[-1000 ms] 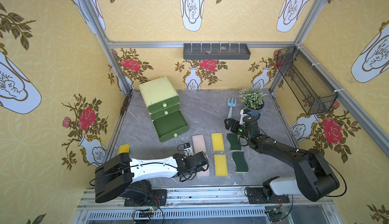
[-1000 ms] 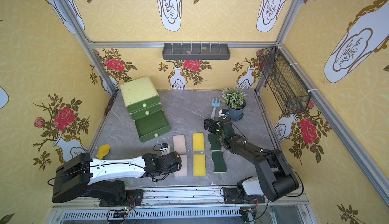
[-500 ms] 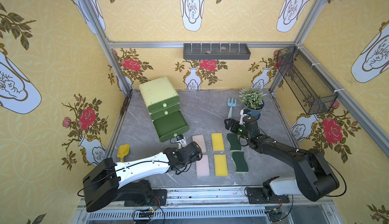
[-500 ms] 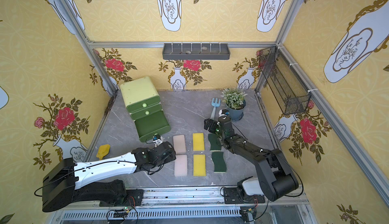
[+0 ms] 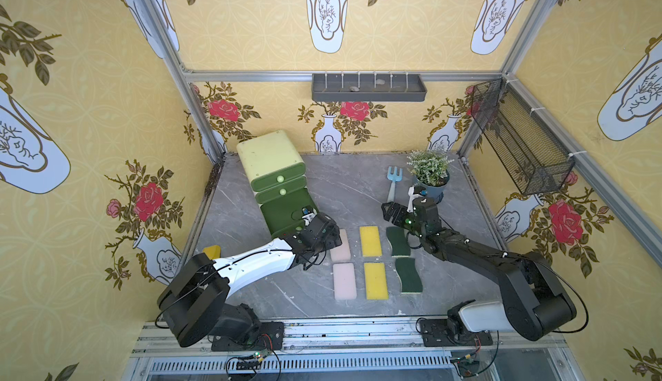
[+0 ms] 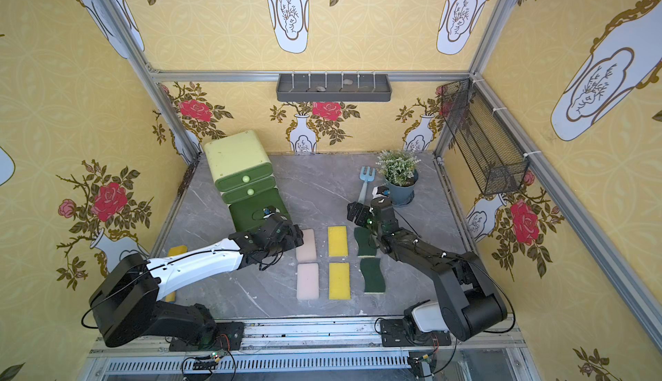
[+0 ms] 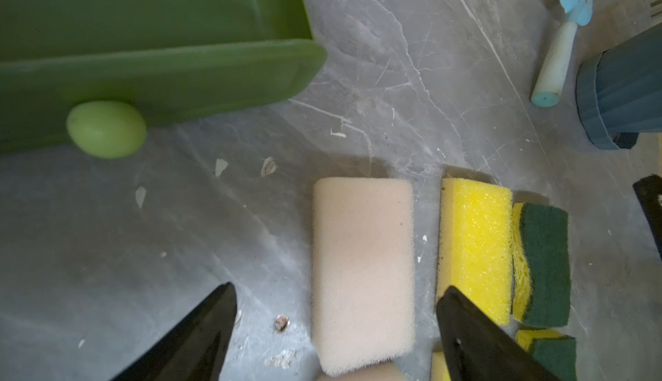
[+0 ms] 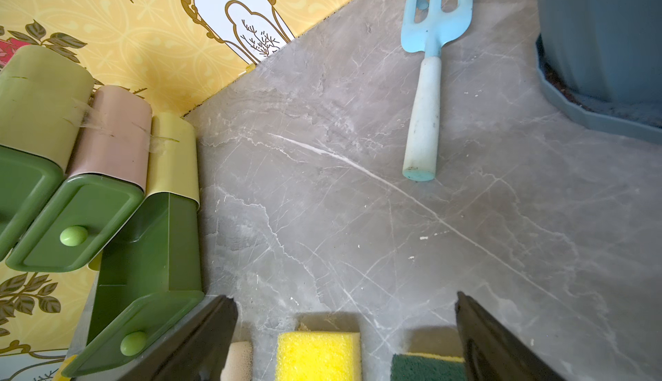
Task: Take the sponge out of the drawer
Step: Adjust the sponge at the center of the board.
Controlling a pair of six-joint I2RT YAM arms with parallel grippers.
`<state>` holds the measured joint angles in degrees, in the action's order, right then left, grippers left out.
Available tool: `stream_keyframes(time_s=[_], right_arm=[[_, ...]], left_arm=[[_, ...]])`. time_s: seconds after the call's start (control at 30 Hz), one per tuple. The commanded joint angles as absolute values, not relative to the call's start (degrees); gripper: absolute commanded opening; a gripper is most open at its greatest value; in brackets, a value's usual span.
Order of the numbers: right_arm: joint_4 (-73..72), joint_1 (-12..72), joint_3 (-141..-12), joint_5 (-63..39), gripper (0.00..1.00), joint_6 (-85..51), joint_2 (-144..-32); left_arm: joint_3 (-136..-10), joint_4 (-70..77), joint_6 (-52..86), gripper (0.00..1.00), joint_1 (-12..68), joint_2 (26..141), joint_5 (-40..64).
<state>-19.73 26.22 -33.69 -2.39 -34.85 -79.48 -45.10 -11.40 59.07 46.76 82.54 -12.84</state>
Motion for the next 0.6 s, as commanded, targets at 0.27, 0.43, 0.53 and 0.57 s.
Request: stream_keyframes(time_s=[0.27,0.43,0.53,0.57], right_arm=[[-22.1,26.0,-34.3,-2.3,0.98,-34.7,-80.0],[-22.1,25.9,-34.3,-2.3,0.97,-34.7,-80.0],[-22.1,25.9,-34.2,-2.3,0.97,-34.6,-80.0],[-22.2,25.9,-34.2,-2.3,0.98,-34.7,-80.0]], left_arm=[[-49.5,-4.0,54.1,0.93,45.4,91.2,-8.0],[-51.1,-3.5,53.6,0.93,45.1,93.8,-7.4],[-51.7,-3.8,53.3,0.93,44.9,94.8,-7.4],[-51.8,-3.8,53.3,0.93,44.9,95.0,-7.5]])
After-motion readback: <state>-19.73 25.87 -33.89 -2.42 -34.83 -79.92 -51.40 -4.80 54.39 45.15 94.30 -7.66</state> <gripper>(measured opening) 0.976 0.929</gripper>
